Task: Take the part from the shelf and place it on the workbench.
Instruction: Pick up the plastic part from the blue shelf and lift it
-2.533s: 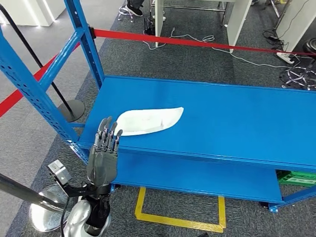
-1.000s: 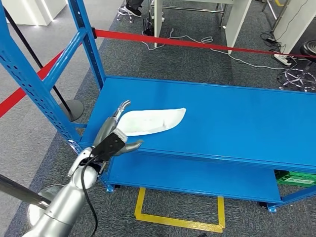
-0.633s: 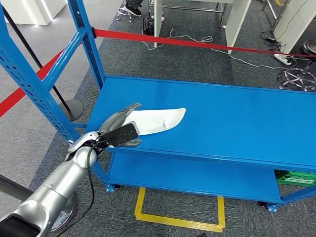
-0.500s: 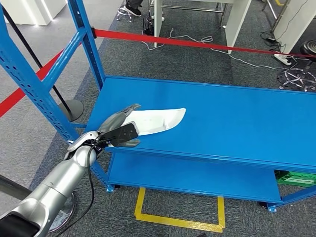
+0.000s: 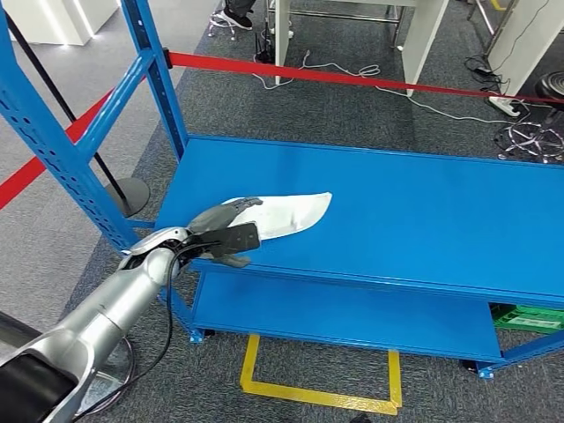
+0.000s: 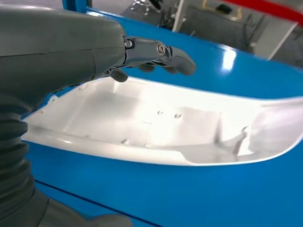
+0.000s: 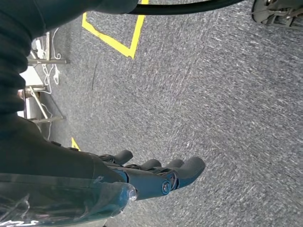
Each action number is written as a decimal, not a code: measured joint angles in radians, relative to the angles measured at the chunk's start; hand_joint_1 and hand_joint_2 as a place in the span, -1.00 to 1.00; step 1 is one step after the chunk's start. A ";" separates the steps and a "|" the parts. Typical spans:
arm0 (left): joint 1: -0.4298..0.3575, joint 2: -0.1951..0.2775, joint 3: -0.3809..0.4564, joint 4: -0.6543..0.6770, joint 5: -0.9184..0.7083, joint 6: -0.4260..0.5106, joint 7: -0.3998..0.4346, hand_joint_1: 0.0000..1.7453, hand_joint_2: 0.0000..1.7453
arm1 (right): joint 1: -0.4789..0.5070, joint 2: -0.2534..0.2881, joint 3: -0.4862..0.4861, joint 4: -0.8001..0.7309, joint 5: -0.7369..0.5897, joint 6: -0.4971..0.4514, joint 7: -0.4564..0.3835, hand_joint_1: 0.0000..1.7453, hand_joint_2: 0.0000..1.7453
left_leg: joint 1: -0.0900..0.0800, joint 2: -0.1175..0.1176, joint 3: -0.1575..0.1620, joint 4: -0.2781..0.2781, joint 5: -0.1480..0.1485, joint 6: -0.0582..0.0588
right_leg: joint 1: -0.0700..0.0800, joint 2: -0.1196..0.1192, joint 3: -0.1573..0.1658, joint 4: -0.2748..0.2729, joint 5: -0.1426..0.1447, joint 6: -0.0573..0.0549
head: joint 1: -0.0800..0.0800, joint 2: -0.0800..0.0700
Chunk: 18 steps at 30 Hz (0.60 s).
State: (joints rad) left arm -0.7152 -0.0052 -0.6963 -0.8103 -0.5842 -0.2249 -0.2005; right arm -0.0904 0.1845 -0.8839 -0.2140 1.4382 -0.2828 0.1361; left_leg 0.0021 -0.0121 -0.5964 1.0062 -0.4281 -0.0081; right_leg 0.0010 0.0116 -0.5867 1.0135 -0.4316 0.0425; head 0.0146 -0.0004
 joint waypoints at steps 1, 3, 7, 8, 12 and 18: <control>-0.009 -0.005 -0.009 0.022 -0.005 0.003 0.008 -1.00 1.00 | -0.003 0.000 0.000 0.000 0.001 0.003 0.002 -1.00 1.00 | 0.000 0.000 0.000 0.000 0.000 0.000 | 0.000 0.000 0.000 0.000 0.000 0.000 | 0.000 0.000; -0.024 -0.013 -0.022 0.067 -0.012 0.009 0.023 -1.00 1.00 | -0.008 -0.001 0.001 0.000 0.002 0.006 0.008 -1.00 1.00 | 0.000 0.000 0.000 0.000 0.000 0.000 | 0.000 0.000 0.000 0.000 0.000 0.000 | 0.000 0.000; -0.047 -0.023 -0.040 0.135 -0.019 0.016 0.032 -1.00 1.00 | -0.015 -0.002 0.006 0.000 0.006 0.008 0.013 -1.00 1.00 | 0.000 0.000 0.000 0.000 0.000 0.000 | 0.000 0.000 0.000 0.000 0.000 0.000 | 0.000 0.000; -0.052 -0.024 -0.044 0.150 -0.020 0.017 0.032 -1.00 1.00 | -0.016 -0.002 0.008 0.000 0.007 0.008 0.014 -1.00 1.00 | 0.000 0.000 0.000 0.000 0.000 0.000 | 0.000 0.000 0.000 0.000 0.000 0.000 | 0.000 0.000; -0.078 -0.029 -0.052 0.227 -0.036 0.026 0.041 -1.00 1.00 | -0.021 -0.003 0.016 0.000 0.014 0.011 0.017 -1.00 1.00 | 0.000 0.000 0.000 0.000 0.000 0.000 | 0.000 0.001 -0.001 0.001 0.000 0.000 | 0.000 0.000; -0.112 -0.034 -0.070 0.314 -0.076 0.049 0.084 -1.00 1.00 | -0.036 -0.004 0.020 0.000 0.017 0.018 0.018 -1.00 1.00 | 0.000 0.000 0.000 0.000 0.001 -0.001 | 0.000 0.000 -0.001 0.001 0.000 0.000 | 0.000 0.000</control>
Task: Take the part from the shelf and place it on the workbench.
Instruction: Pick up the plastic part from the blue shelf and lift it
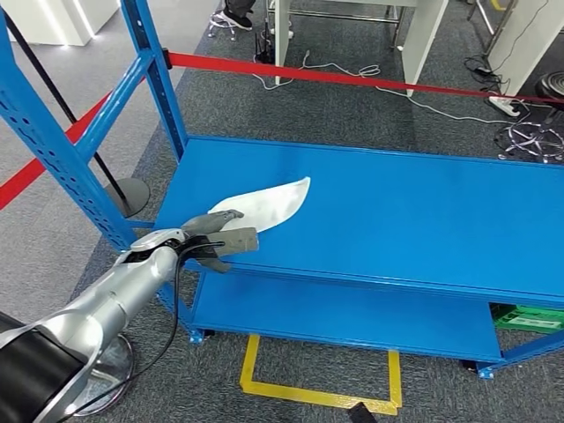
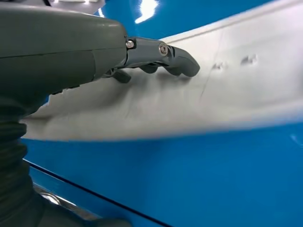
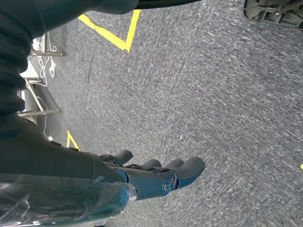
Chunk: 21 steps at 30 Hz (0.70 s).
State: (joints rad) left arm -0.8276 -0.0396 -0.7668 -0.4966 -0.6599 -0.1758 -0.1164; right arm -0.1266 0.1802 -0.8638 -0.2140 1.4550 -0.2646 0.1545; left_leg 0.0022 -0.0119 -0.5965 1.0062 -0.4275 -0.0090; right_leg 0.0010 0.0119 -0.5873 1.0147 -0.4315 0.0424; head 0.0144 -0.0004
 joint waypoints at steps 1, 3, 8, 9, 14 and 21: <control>-0.004 -0.001 -0.001 0.010 -0.007 0.007 0.008 -1.00 1.00 | -0.001 0.000 0.000 0.000 0.000 0.001 0.000 -1.00 1.00 | 0.000 0.000 0.000 0.000 0.000 0.000 | 0.000 0.000 0.000 0.000 0.000 0.000 | 0.000 0.000; -0.009 -0.003 -0.004 0.024 -0.023 0.027 0.025 -1.00 1.00 | 0.000 -0.001 0.001 0.000 -0.002 0.001 0.000 -1.00 1.00 | 0.000 0.000 0.000 0.000 0.000 0.000 | 0.000 0.000 0.000 0.000 0.000 0.000 | 0.000 0.000; -0.014 -0.009 -0.013 0.040 -0.064 0.095 0.038 -1.00 1.00 | 0.001 -0.001 0.001 0.000 -0.005 0.002 0.001 -1.00 1.00 | 0.000 -0.001 0.000 0.000 0.001 0.000 | 0.000 -0.001 0.001 0.000 0.000 0.000 | 0.000 0.000; -0.014 -0.010 -0.016 0.042 -0.073 0.110 0.037 -1.00 1.00 | 0.001 -0.002 0.001 0.000 -0.006 0.002 0.002 -1.00 1.00 | 0.000 -0.001 0.000 0.000 0.002 0.000 | 0.000 -0.001 0.000 0.000 0.001 0.000 | 0.000 0.000; -0.011 -0.019 -0.028 0.047 -0.116 0.190 0.018 0.56 1.00 | 0.002 -0.002 0.001 0.000 -0.007 0.005 0.000 -1.00 1.00 | 0.000 -0.001 -0.001 0.000 0.006 0.000 | 0.000 -0.001 -0.001 0.000 0.005 -0.001 | 0.000 0.000; -0.023 -0.022 -0.021 0.047 -0.119 0.228 0.006 0.84 1.00 | 0.005 -0.003 0.001 0.000 -0.007 0.006 -0.003 -1.00 1.00 | 0.000 -0.001 -0.004 -0.001 0.012 0.000 | 0.000 -0.001 -0.005 0.001 0.010 -0.002 | 0.000 0.000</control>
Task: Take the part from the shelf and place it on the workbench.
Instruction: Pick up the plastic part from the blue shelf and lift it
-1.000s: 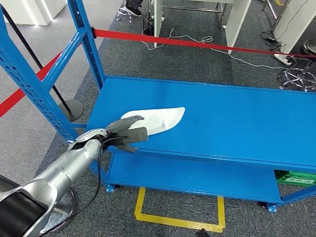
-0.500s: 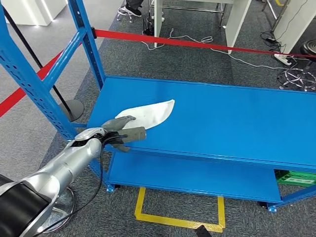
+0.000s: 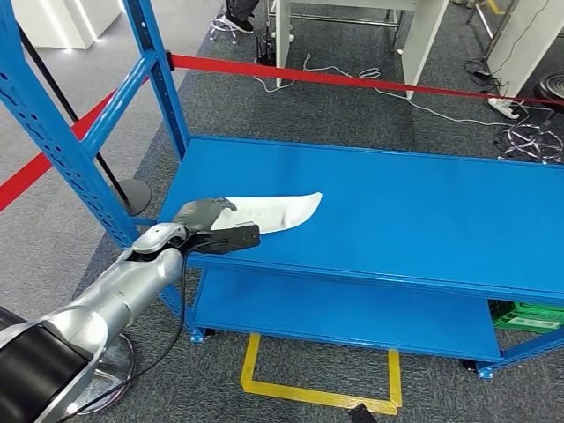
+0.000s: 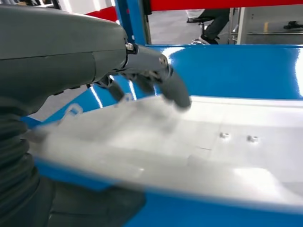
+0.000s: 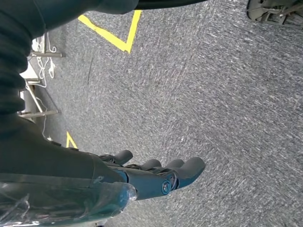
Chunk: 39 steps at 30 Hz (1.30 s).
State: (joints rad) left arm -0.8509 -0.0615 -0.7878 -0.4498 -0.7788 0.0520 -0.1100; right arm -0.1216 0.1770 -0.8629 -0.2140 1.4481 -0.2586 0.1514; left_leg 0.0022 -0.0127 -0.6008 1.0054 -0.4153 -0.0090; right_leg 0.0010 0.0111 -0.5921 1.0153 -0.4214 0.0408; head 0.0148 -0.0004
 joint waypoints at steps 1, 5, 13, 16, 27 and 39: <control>0.000 0.000 0.000 0.000 0.000 0.000 -0.001 0.84 1.00 | 0.000 0.000 0.000 0.000 0.000 0.000 0.000 -1.00 1.00 | 0.000 0.000 0.000 0.000 0.000 0.000 | 0.000 0.000 0.000 0.000 0.000 0.000 | 0.000 0.000; -0.002 0.000 0.001 0.000 -0.001 0.001 -0.004 1.00 1.00 | 0.000 0.000 0.000 0.000 0.000 0.000 0.000 -1.00 1.00 | 0.000 0.000 -0.001 0.000 0.000 0.000 | 0.000 0.000 -0.001 0.000 0.000 0.000 | 0.000 0.000; -0.011 0.002 0.013 0.000 -0.005 0.000 -0.020 1.00 1.00 | -0.001 0.000 0.001 0.000 0.008 0.002 -0.001 -1.00 1.00 | 0.000 0.000 -0.003 0.000 -0.001 0.000 | 0.000 0.000 -0.003 0.000 0.000 0.000 | 0.000 0.000; -0.011 0.004 0.025 0.000 -0.004 -0.001 -0.025 1.00 1.00 | 0.000 0.000 0.002 0.000 0.008 0.002 -0.001 -1.00 1.00 | 0.000 0.000 -0.003 0.000 -0.001 0.000 | 0.000 0.000 -0.003 0.000 0.000 0.000 | 0.000 0.000; -0.005 0.013 0.052 0.000 -0.004 -0.013 -0.041 1.00 1.00 | 0.000 -0.001 0.003 0.000 0.010 0.002 -0.004 -1.00 1.00 | 0.000 0.000 -0.003 0.000 -0.001 0.000 | 0.000 0.000 -0.003 0.000 0.000 0.000 | 0.000 0.000; 0.013 0.027 0.081 -0.011 0.004 -0.018 -0.064 1.00 1.00 | 0.000 -0.001 0.005 0.000 0.014 0.002 -0.006 -1.00 1.00 | 0.000 0.000 -0.003 0.000 -0.001 0.000 | 0.000 0.000 -0.003 0.000 0.000 0.000 | 0.000 0.000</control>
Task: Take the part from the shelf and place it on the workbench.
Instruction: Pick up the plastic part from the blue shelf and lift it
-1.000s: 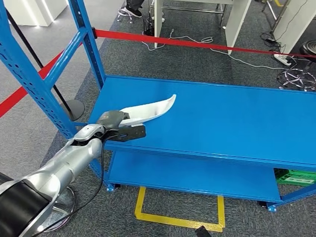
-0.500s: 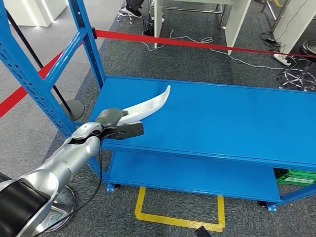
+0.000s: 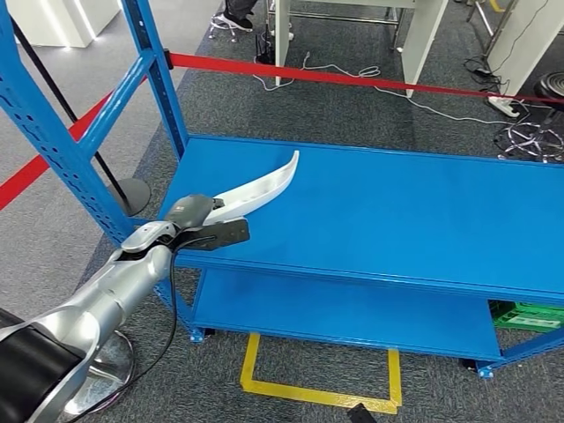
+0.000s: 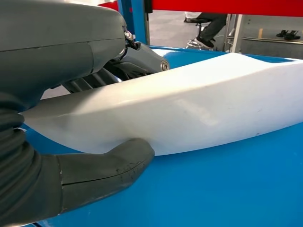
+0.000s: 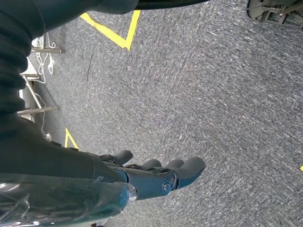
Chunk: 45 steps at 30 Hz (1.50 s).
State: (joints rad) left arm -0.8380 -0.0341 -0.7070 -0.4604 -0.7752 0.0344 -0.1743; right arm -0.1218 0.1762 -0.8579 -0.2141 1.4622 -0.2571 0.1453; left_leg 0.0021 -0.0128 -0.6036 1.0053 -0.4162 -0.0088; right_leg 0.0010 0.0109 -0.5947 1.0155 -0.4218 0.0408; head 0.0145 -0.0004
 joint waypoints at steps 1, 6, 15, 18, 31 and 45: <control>0.000 0.000 0.001 0.000 0.000 0.000 0.000 1.00 1.00 | 0.000 0.000 0.000 0.000 0.000 0.000 0.000 -1.00 1.00 | 0.000 0.000 0.000 0.000 0.000 0.000 | 0.000 0.000 0.000 0.000 0.000 0.000 | 0.000 0.000; 0.001 0.001 0.002 -0.001 0.000 0.000 0.000 1.00 1.00 | 0.000 0.000 0.006 0.000 0.000 0.000 0.000 -1.00 1.00 | 0.000 0.000 0.000 0.000 0.000 0.000 | 0.000 0.000 0.000 0.000 0.000 0.000 | 0.000 0.000; 0.005 0.001 0.003 -0.002 0.012 0.005 -0.010 -1.00 -1.00 | 0.000 0.000 0.007 0.000 0.000 0.000 0.000 -1.00 1.00 | 0.000 0.000 0.000 0.000 0.000 0.000 | 0.000 0.000 0.000 0.000 0.000 0.000 | 0.000 0.000; 0.082 -0.006 0.064 -0.104 0.189 0.066 -0.130 -1.00 -1.00 | 0.003 0.000 0.007 0.000 -0.005 -0.005 0.000 -1.00 1.00 | -0.001 0.000 0.000 0.000 0.000 0.000 | 0.000 0.001 -0.001 0.000 0.000 0.000 | 0.000 0.000; 0.489 -0.112 0.357 -0.874 0.588 0.053 -0.248 -1.00 -1.00 | 0.027 0.000 0.007 0.000 -0.022 -0.037 -0.010 -1.00 1.00 | -0.001 0.001 -0.002 0.000 -0.005 0.000 | -0.001 0.001 -0.003 0.000 -0.004 0.000 | 0.000 0.000; 0.562 -0.145 0.374 -0.989 0.724 0.013 -0.283 -1.00 -1.00 | 0.033 0.001 0.007 0.000 -0.027 -0.047 -0.013 -1.00 1.00 | -0.001 0.001 -0.002 0.000 -0.006 0.001 | -0.001 0.001 -0.003 0.000 -0.005 0.001 | 0.000 0.000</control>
State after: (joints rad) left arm -0.2761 -0.1788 -0.3332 -1.4496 -0.0514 0.0472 -0.4578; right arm -0.0884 0.1777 -0.8507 -0.2140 1.4357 -0.3036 0.1328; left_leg 0.0012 -0.0117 -0.6053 1.0050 -0.4218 -0.0081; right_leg 0.0004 0.0121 -0.5974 1.0154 -0.4264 0.0413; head 0.0146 -0.0004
